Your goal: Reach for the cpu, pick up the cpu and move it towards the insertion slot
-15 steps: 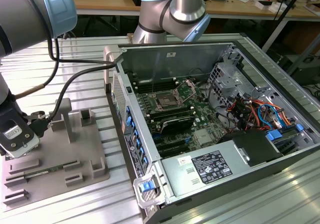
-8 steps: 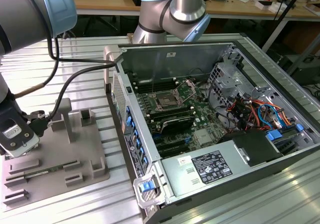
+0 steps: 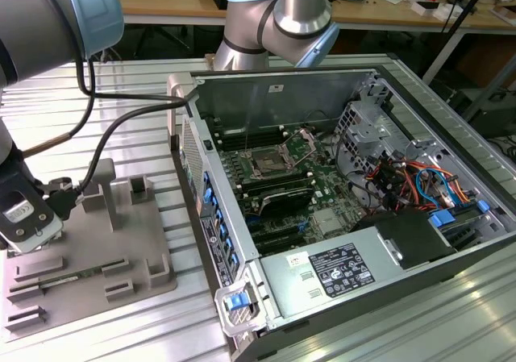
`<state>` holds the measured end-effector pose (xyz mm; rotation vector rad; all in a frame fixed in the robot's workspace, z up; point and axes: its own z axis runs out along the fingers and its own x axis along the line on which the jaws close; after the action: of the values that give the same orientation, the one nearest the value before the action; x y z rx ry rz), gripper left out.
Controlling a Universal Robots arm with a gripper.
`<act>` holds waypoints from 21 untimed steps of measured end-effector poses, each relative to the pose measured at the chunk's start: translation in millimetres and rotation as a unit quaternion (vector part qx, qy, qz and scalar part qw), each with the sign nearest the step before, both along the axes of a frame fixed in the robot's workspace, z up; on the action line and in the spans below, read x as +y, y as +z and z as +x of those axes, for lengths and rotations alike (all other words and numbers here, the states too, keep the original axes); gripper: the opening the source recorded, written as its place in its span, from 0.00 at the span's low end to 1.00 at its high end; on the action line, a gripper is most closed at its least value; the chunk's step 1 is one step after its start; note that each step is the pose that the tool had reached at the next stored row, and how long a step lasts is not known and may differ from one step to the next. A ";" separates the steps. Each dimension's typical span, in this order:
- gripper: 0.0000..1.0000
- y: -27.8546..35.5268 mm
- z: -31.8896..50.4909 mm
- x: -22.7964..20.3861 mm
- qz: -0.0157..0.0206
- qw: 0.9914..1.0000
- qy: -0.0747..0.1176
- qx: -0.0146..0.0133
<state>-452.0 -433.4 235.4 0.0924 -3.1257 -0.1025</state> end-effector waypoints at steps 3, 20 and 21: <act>0.55 0.6 0.0 0.0 0.000 1.000 0.000 0.000; 0.55 4.4 0.0 0.0 0.000 1.000 0.000 0.000; 0.55 4.6 0.0 0.0 0.000 1.000 0.000 0.000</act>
<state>-452.0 -433.4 240.0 0.0924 -3.1257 -0.1025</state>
